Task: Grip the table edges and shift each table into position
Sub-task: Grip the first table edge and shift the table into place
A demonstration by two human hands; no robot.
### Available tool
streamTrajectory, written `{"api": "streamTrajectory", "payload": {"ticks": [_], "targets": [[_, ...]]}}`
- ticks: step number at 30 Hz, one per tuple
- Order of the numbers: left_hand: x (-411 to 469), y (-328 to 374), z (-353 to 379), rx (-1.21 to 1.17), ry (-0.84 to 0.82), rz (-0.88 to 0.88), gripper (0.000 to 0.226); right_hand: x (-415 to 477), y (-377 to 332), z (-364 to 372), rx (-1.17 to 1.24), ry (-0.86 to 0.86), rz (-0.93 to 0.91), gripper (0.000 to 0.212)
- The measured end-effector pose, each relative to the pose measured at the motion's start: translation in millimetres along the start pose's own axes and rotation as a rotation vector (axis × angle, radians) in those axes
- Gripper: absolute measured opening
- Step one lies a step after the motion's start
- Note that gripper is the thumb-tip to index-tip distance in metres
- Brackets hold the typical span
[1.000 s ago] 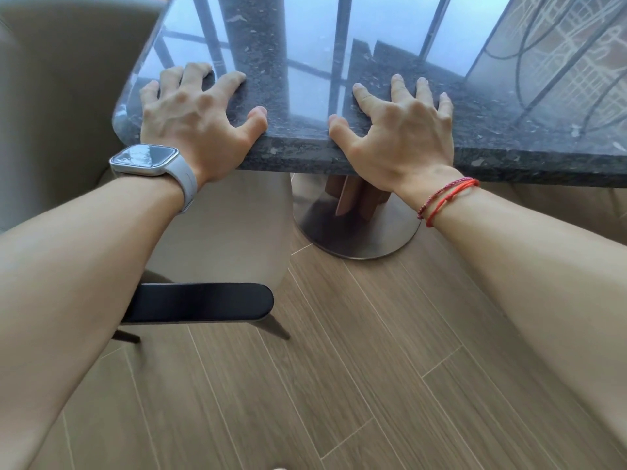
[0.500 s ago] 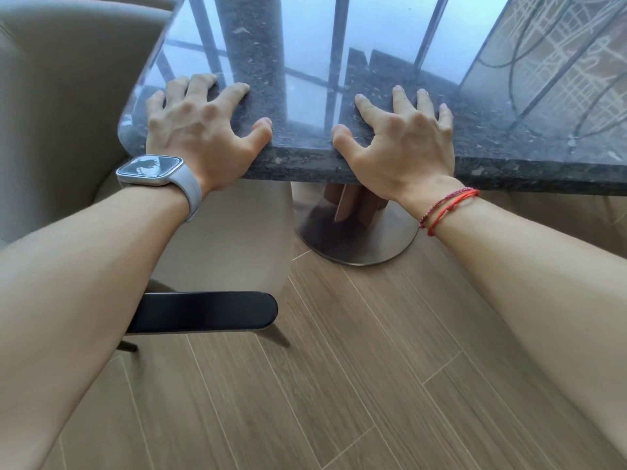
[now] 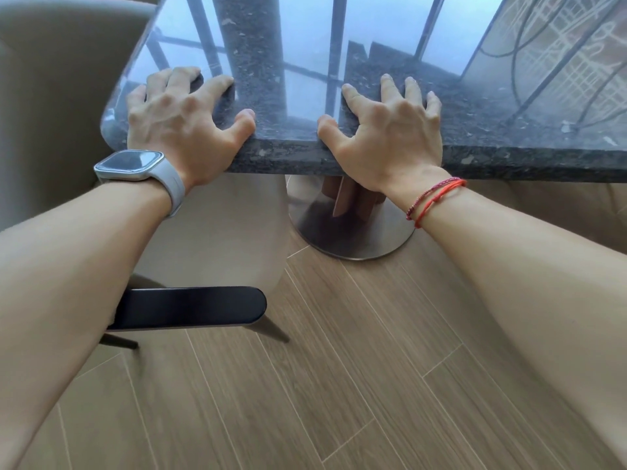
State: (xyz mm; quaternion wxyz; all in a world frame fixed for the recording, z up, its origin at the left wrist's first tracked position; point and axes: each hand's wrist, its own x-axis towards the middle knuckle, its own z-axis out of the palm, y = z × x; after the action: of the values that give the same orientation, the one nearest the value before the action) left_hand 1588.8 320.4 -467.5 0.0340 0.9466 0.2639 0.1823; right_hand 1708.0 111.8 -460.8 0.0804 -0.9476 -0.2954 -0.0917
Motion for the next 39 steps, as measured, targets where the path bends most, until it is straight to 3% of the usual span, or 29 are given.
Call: {"api": "streamTrajectory", "payload": {"ticks": [10,17,27,39], "targets": [[-1,2,-4,-0.007,-0.049,-0.008,0.074,-2,1,-1,0.027,-0.027,0.016,0.068],[-4,14,-15,-0.095,-0.114,-0.043,0.074,-7,13,-19,0.108,-0.157,-0.042,0.064],[-20,158,-30,-0.315,-0.141,0.12,0.073,-44,89,-76,0.169,-0.167,0.035,0.069],[-12,275,9,-0.296,-0.209,0.148,0.071,-76,235,-93,0.119,-0.192,0.251,0.063]]}}
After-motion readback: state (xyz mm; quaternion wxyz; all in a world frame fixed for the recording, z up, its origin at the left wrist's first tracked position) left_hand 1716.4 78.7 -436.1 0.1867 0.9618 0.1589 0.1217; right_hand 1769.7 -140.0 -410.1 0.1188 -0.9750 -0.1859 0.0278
